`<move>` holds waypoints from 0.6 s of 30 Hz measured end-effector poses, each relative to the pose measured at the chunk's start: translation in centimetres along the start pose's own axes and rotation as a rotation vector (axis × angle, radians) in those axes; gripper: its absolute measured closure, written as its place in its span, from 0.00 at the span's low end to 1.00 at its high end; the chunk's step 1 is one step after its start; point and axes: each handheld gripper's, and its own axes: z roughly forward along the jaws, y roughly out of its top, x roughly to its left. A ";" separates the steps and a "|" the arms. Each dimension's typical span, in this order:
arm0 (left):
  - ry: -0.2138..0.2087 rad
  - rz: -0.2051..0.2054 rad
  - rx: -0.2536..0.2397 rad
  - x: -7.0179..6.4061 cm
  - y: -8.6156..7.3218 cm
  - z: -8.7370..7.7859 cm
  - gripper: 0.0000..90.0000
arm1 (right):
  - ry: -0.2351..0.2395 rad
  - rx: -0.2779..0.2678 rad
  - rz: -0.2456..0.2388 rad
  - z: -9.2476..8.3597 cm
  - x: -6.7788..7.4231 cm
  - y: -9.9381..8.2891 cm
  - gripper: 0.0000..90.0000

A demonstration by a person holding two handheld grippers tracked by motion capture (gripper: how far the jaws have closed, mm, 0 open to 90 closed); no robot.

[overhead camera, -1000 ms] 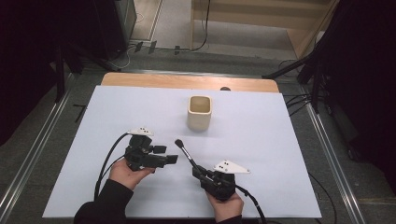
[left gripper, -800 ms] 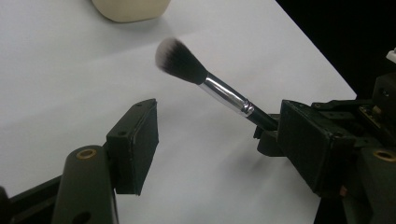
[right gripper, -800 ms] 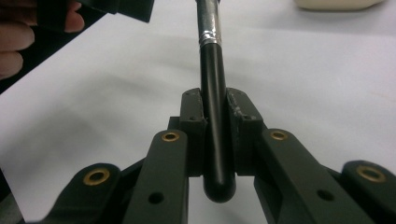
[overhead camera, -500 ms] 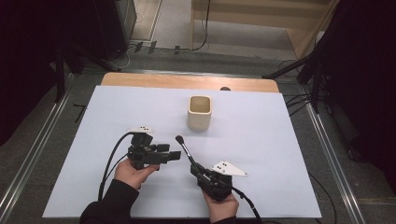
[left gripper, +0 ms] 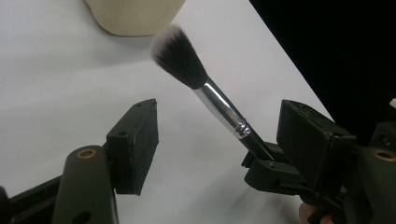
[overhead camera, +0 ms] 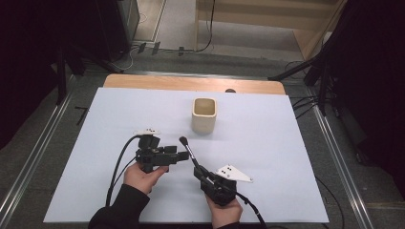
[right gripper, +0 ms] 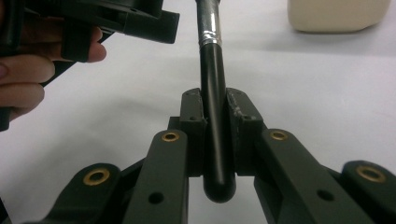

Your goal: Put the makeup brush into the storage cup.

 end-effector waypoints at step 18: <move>-0.011 -0.027 -0.040 -0.8 -0.2 1.0 0.39 | 0.000 -0.057 0.024 0.1 0.3 0.2 0.88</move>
